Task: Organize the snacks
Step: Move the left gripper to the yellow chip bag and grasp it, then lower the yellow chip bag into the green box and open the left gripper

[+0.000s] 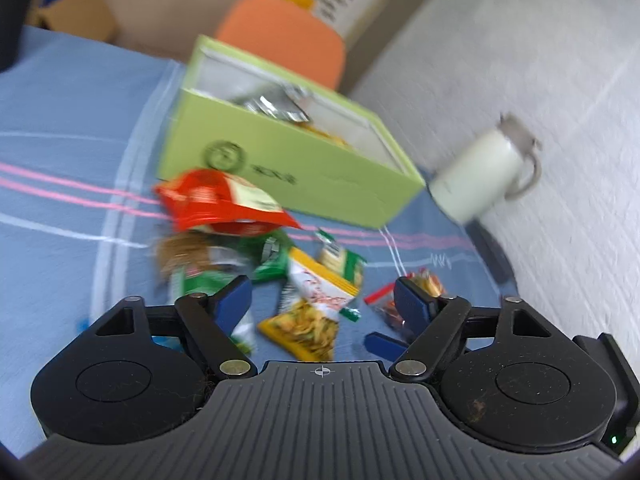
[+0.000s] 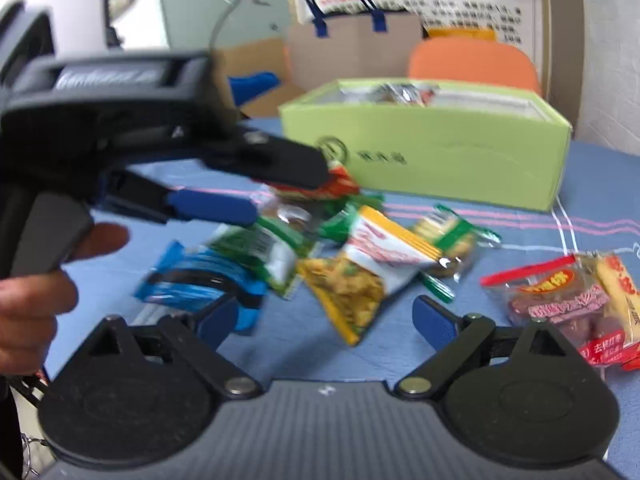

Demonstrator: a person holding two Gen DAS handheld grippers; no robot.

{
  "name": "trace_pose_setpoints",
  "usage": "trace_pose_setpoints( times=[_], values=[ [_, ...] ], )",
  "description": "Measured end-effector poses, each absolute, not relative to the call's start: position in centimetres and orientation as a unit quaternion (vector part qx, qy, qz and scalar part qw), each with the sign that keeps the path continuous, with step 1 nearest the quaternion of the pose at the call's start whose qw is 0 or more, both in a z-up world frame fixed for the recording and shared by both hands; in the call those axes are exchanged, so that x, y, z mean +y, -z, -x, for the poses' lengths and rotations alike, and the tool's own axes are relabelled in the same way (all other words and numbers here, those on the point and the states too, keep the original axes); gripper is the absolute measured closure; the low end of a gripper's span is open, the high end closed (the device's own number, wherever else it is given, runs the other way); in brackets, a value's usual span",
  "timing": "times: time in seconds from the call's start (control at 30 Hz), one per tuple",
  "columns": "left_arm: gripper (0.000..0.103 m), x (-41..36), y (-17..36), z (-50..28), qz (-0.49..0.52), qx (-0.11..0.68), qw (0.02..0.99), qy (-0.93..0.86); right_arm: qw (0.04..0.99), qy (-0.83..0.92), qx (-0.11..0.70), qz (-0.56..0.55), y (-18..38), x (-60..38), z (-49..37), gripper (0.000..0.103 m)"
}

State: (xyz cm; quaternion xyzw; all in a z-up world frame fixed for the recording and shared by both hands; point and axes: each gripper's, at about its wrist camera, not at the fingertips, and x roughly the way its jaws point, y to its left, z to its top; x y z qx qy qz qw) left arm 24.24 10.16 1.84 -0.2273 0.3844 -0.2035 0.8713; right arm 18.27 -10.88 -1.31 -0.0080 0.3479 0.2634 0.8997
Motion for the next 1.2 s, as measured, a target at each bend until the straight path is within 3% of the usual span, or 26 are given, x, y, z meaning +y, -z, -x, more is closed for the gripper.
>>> trace_pose_setpoints(
  times=[0.13,0.37,0.43,0.53,0.77,0.93,1.0,1.07,1.1,1.17,1.2],
  values=[
    [0.058,7.6,-0.3,-27.6,0.195,0.435,0.854,0.211,0.893,-0.275,0.356,0.019,1.9,-10.4,-19.8,0.009],
    [0.062,5.8,-0.2,-28.6,0.131,0.460,0.852,0.215,0.877,-0.315,0.361,0.046,2.1,-9.6,-21.2,0.009],
    [0.072,5.4,0.0,-28.1,0.124,0.466,0.850,0.213,0.879,-0.316,0.353,0.047,1.8,-10.0,-20.4,0.009],
    [0.078,5.5,0.4,-26.6,0.148,0.471,0.841,0.221,0.884,-0.316,0.342,0.051,1.4,-10.9,-18.7,0.009],
    [0.070,4.3,0.5,-21.7,0.172,0.459,0.841,0.229,0.890,-0.294,0.346,0.045,1.9,-13.1,-16.0,0.010],
    [0.047,4.9,-0.4,-21.3,0.163,0.433,0.867,0.184,0.900,-0.272,0.340,0.031,2.0,-14.2,-16.0,0.010],
    [0.045,4.5,-0.5,-21.7,0.153,0.429,0.871,0.184,0.902,-0.265,0.340,0.018,2.0,-14.1,-16.6,0.010],
    [0.049,3.6,-0.1,-22.2,0.133,0.437,0.870,0.184,0.902,-0.268,0.338,0.020,2.1,-13.1,-17.2,0.010],
    [0.057,3.1,0.4,-22.4,0.122,0.448,0.866,0.185,0.903,-0.268,0.335,0.027,2.3,-12.9,-17.4,0.009],
    [0.059,2.8,0.9,-21.8,0.108,0.441,0.871,0.189,0.906,-0.266,0.327,0.050,2.6,-12.5,-17.0,0.010],
    [0.072,2.8,0.9,-21.4,0.106,0.436,0.873,0.194,0.908,-0.263,0.319,0.063,2.8,-12.6,-16.8,0.019]
  ],
)
